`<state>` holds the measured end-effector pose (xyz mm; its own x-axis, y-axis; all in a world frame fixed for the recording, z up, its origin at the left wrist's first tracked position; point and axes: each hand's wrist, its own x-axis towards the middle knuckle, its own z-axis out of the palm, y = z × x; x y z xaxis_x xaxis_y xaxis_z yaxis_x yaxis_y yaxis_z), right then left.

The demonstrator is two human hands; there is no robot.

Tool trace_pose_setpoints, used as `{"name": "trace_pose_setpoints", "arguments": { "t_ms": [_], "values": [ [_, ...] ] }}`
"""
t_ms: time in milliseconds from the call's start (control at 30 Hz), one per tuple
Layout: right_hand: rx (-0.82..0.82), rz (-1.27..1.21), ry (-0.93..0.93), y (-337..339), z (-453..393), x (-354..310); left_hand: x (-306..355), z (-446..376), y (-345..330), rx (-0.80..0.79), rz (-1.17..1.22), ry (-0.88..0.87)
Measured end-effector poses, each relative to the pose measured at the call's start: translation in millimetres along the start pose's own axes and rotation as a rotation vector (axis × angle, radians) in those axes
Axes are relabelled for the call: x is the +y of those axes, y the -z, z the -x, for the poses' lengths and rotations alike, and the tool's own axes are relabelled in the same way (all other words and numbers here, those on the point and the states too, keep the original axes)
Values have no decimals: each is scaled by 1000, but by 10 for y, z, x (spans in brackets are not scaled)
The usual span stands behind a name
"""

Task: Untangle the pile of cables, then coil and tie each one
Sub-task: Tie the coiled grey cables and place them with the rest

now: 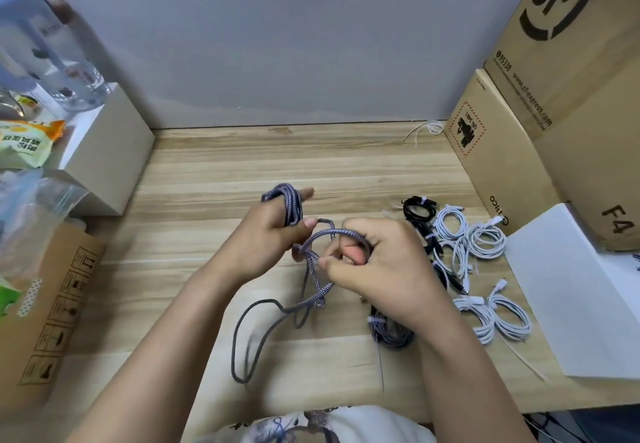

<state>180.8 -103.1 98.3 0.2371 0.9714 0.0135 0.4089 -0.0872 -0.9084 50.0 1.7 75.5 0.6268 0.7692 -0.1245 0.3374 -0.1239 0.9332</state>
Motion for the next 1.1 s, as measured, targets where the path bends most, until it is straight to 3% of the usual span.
{"name": "trace_pose_setpoints", "arguments": {
  "t_ms": [200,267,633,833,967,1100],
  "values": [
    [60,-412,-88,91,-24,47,-11,73,200,-343,217,5],
    [101,-568,-73,114,-36,76,-32,76,249,-379,275,-15],
    [98,-762,37,40,-79,104,-113,-32,130,-17,140,84],
    [28,-689,-33,-80,-53,-9,-204,-95,48,218,-121,90],
    [123,-687,-134,-59,-127,57,-214,-80,18,209,-277,79],
    [260,-512,-86,-70,-169,153,-212,-45,11,102,-66,114]
  ]
}}
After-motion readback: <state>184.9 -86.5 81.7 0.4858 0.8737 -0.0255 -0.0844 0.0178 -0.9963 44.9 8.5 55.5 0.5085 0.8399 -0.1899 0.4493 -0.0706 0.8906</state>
